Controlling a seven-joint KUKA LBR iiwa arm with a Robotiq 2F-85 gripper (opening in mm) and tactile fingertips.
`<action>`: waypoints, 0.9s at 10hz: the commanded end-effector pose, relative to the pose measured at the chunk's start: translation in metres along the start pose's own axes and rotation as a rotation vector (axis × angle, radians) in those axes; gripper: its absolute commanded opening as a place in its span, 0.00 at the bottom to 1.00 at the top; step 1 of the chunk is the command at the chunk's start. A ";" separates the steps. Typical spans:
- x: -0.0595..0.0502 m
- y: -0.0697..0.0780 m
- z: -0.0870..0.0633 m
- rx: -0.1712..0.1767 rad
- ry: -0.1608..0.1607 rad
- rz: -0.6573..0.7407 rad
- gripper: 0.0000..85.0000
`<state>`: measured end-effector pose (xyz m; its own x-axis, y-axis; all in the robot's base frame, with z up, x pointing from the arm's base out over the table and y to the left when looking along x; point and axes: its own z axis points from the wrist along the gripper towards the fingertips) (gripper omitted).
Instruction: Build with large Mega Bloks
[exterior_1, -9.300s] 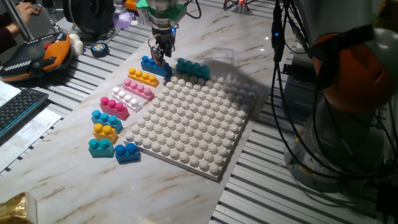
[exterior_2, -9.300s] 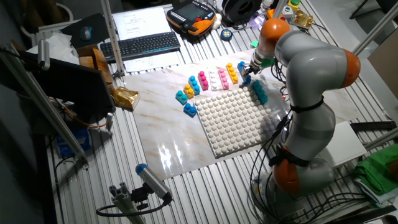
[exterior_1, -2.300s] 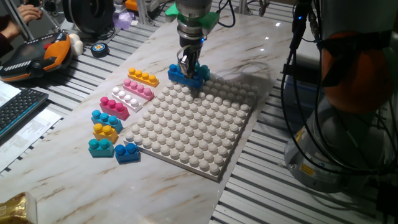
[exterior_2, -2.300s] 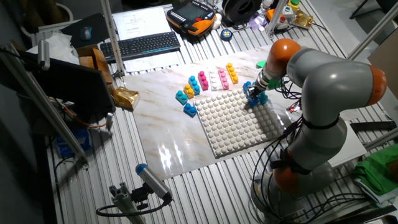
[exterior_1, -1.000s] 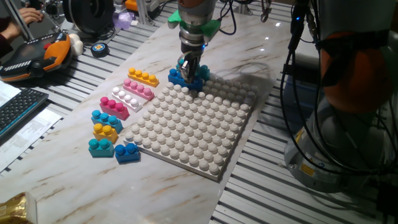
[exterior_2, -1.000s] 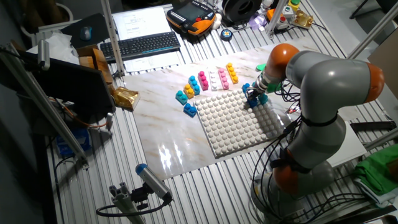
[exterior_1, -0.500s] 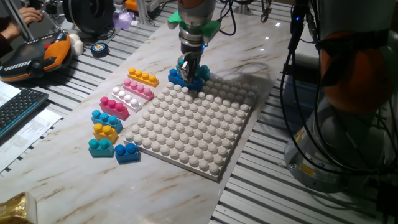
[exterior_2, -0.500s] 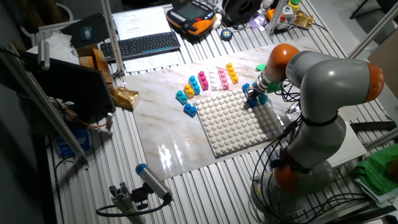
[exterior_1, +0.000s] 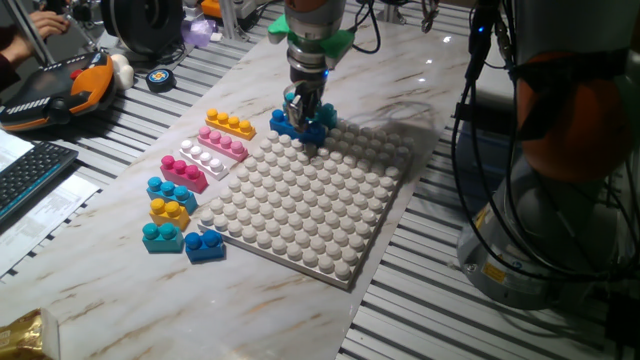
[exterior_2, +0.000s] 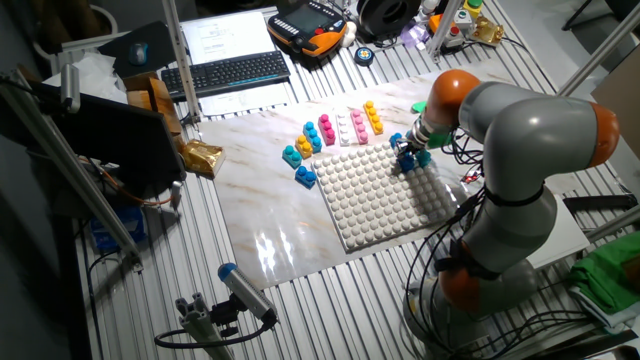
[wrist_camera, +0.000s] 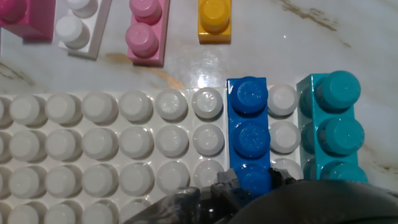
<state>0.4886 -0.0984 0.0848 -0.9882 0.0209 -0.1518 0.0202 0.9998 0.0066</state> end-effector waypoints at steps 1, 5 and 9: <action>-0.002 0.001 -0.002 0.003 0.005 0.000 0.61; -0.025 0.007 -0.024 0.006 0.034 0.026 0.65; -0.061 0.012 -0.018 0.021 0.028 0.044 0.65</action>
<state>0.5479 -0.0880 0.1118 -0.9902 0.0654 -0.1237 0.0671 0.9977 -0.0093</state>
